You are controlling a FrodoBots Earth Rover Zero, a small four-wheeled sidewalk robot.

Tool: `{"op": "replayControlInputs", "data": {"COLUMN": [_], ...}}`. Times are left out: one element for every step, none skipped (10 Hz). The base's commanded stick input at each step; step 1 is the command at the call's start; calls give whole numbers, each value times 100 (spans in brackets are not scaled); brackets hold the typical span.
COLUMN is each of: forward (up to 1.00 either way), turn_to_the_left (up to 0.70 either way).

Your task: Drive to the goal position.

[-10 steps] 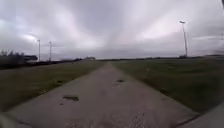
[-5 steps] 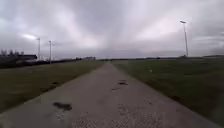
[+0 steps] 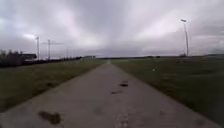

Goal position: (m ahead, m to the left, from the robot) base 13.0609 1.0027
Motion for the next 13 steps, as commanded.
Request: {"op": "replayControlInputs", "data": {"forward": [70, 70, 70, 70, 70, 70, 70, 70, 70, 70, 70, 70, 70], "turn_to_the_left": [0, 0, 0, 0, 0, 0, 0, 0, 0, 0, 0, 0, 0]}}
